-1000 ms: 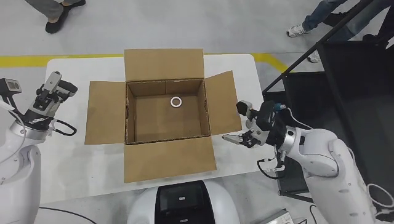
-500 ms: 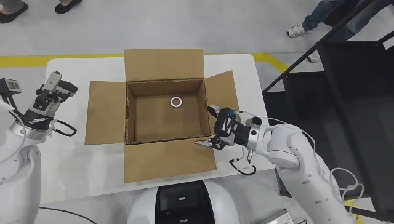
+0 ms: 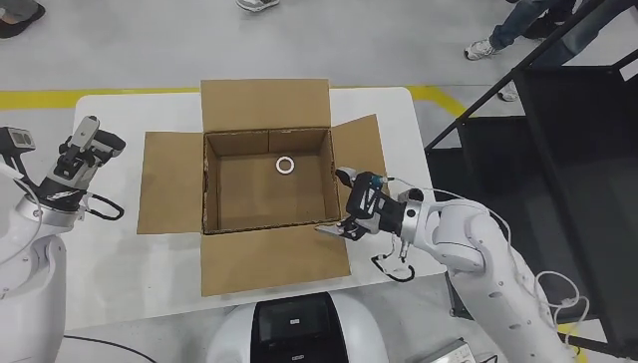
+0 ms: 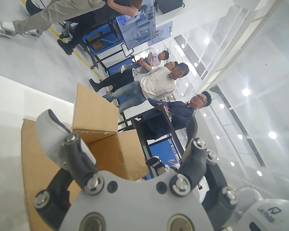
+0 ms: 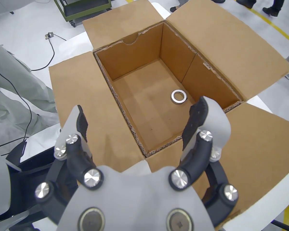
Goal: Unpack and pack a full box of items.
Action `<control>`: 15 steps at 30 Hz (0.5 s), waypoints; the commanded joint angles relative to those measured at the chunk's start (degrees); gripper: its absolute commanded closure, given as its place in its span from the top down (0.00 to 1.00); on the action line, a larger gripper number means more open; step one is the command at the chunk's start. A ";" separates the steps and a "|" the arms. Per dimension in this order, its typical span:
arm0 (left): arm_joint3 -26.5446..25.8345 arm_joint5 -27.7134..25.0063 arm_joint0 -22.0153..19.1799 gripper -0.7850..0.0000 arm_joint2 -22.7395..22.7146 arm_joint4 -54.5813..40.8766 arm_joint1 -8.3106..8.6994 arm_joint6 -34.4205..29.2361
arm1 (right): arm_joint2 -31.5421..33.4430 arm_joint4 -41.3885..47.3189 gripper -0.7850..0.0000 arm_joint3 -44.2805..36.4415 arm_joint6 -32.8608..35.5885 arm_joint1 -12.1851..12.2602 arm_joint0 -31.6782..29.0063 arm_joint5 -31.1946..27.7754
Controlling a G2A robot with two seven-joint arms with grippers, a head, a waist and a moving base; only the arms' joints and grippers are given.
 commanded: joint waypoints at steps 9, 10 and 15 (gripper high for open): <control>0.00 0.00 0.00 1.00 0.00 0.00 0.00 0.00 | -20.80 -3.43 1.00 8.23 2.76 -4.50 18.20 21.67; 0.00 0.00 0.00 1.00 0.00 0.00 0.00 0.00 | -22.75 -3.54 1.00 9.62 3.15 -5.12 19.82 24.00; 0.00 0.00 0.00 1.00 0.00 0.00 0.00 0.00 | -30.35 -1.66 1.00 15.49 6.00 -8.00 25.47 33.27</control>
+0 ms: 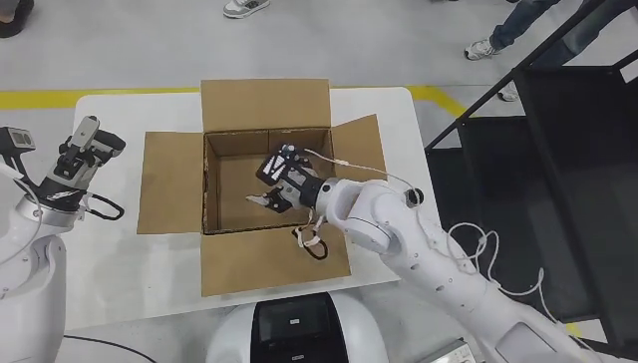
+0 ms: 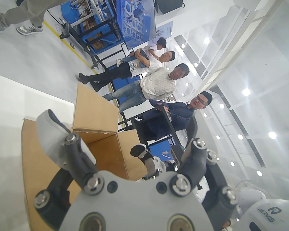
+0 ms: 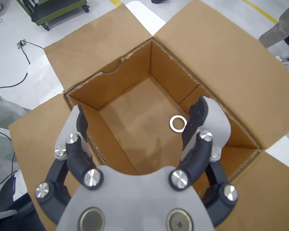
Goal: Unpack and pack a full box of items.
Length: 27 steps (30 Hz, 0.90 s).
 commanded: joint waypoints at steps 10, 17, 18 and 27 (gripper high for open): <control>0.00 0.00 0.00 1.00 0.00 0.00 0.00 0.00 | -4.60 7.26 1.00 8.08 -4.46 -4.00 1.64 17.81; 0.00 0.00 0.00 1.00 0.00 0.00 0.00 0.00 | -4.60 7.26 1.00 8.08 -4.46 -4.00 1.64 17.81; 0.00 0.00 0.00 1.00 0.00 0.00 0.00 0.00 | -4.60 7.26 1.00 8.08 -4.46 -4.00 1.64 17.81; 0.00 0.00 0.00 1.00 0.00 0.00 0.00 0.00 | -3.23 11.12 1.00 7.94 -6.71 -4.38 0.69 20.69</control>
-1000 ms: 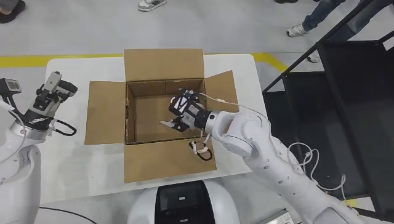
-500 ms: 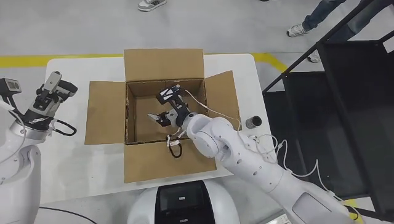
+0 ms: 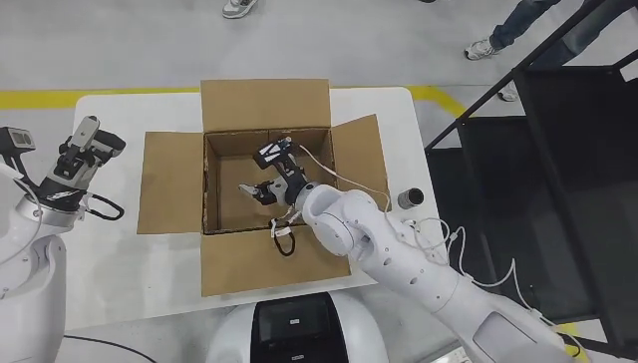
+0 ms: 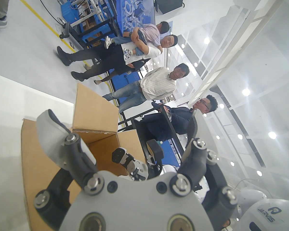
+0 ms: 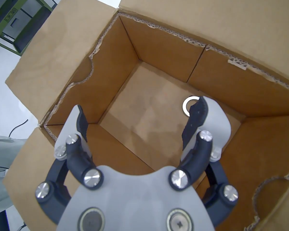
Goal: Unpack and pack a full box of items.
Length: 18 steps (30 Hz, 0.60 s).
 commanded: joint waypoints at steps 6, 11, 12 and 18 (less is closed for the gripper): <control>0.00 0.00 0.00 1.00 0.00 0.00 0.00 0.00 | -1.27 4.30 1.00 5.03 -1.26 -2.38 2.51 10.71; 0.00 0.00 0.00 1.00 0.00 0.00 0.00 0.00 | -5.15 1.96 1.00 11.59 -0.58 -4.78 6.42 16.58; 0.00 0.00 0.00 1.00 0.00 0.00 0.00 0.00 | -5.54 2.21 1.00 12.78 -1.04 -5.27 6.77 17.77; 0.00 0.00 0.00 1.00 0.00 0.00 0.00 0.00 | -6.56 2.45 0.72 18.43 -3.18 -7.25 7.69 21.10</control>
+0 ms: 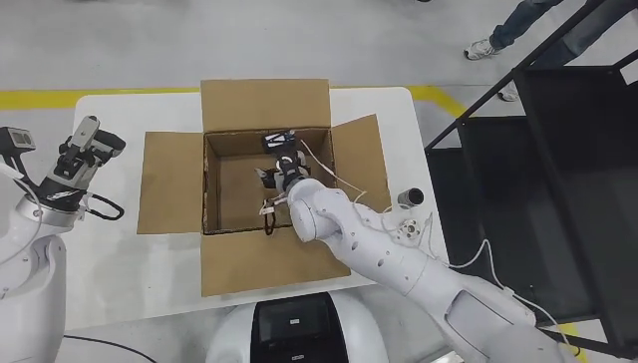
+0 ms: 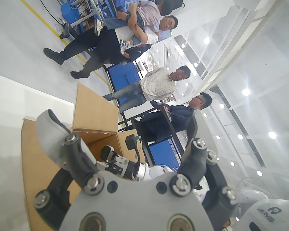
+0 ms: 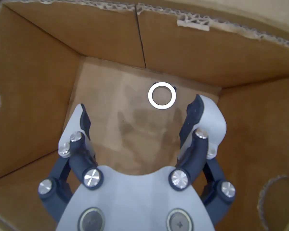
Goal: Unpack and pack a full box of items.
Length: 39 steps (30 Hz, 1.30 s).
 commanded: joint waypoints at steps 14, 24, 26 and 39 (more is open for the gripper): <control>0.00 0.00 0.00 1.00 0.00 0.00 0.00 0.00 | -0.35 -0.51 0.47 9.24 0.78 -3.50 2.39 5.44; 0.00 0.00 0.00 1.00 0.00 0.00 0.00 0.00 | -1.20 2.09 0.42 17.18 -0.38 -6.84 4.79 5.28; 0.00 0.00 0.00 1.00 0.00 0.00 0.00 0.00 | -1.29 2.61 0.39 18.59 -0.99 -7.49 5.12 5.20; 0.00 0.00 0.00 1.00 0.00 0.00 0.00 0.00 | -1.52 4.61 0.31 26.38 -4.22 -11.40 7.34 5.94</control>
